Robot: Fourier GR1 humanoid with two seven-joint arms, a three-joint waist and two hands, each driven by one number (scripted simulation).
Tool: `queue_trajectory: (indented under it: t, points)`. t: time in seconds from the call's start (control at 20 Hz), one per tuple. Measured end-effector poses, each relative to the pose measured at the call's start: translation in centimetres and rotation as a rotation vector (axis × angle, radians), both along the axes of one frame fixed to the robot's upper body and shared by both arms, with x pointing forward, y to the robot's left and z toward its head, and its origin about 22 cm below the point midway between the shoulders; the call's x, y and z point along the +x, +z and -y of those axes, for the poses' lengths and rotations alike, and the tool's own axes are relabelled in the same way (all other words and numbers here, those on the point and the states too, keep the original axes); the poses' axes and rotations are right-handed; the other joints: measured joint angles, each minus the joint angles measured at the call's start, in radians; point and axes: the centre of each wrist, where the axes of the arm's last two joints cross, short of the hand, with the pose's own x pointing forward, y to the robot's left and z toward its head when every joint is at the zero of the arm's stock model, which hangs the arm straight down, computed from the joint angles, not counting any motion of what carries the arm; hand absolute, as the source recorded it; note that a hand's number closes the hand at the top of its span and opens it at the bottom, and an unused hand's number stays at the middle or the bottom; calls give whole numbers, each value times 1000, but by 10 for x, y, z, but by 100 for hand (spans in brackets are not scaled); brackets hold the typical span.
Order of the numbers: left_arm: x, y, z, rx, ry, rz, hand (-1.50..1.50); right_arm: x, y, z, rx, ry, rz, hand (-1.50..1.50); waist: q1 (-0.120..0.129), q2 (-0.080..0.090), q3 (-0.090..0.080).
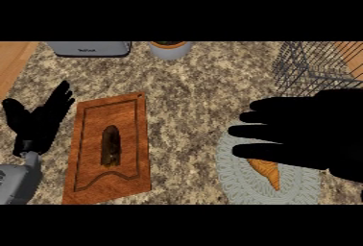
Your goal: Pick the croissant from the placemat and place it in the basket
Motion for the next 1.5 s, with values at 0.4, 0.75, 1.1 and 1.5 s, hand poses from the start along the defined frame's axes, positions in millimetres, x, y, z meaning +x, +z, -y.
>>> queue_trajectory:
  t: [0.4,0.75,1.1,1.5]
  points:
    - [-2,3,2,4,-5,9,0,21,0,34,92,-47,-104,-150,4,4,2]
    - [0,-1,4,3,-12,10,0,31,-36,53,141,-79,-142,-150,8,8,4]
    - [7,3,11,-3,-10,13,0,37,-109,55,202,-54,-157,-150,9,8,4]
    - [3,-1,6,3,-18,8,0,46,-186,45,258,-28,-230,-150,9,5,3]
